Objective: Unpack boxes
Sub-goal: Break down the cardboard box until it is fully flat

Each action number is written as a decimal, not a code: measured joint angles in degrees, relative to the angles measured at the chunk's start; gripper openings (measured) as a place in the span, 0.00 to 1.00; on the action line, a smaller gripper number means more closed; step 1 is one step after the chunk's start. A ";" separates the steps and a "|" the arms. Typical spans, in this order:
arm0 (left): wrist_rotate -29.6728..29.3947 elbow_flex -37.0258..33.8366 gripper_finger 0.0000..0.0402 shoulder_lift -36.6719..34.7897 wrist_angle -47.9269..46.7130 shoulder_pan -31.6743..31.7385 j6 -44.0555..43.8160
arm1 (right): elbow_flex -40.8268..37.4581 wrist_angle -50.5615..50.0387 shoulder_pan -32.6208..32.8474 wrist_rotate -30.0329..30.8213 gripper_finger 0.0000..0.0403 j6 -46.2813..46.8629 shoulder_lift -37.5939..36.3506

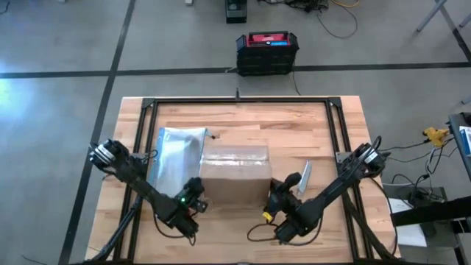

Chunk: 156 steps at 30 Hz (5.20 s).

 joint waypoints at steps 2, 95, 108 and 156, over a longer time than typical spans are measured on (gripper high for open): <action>-1.37 -0.02 0.20 1.64 -1.29 -0.93 0.01 | 1.45 -0.58 0.45 -0.19 0.00 -1.93 0.44; 34.67 -0.31 0.20 -7.78 -4.44 -16.54 -70.47 | -38.33 14.13 -28.86 -81.04 0.37 65.16 -29.03; 33.39 -0.33 0.20 -7.78 -3.55 -16.59 -68.95 | -38.97 16.15 -28.84 -81.21 0.34 54.09 -28.41; 72.08 -23.71 0.27 -59.26 49.48 13.53 -20.96 | -1.07 51.37 -21.22 -46.56 0.27 -46.68 -33.89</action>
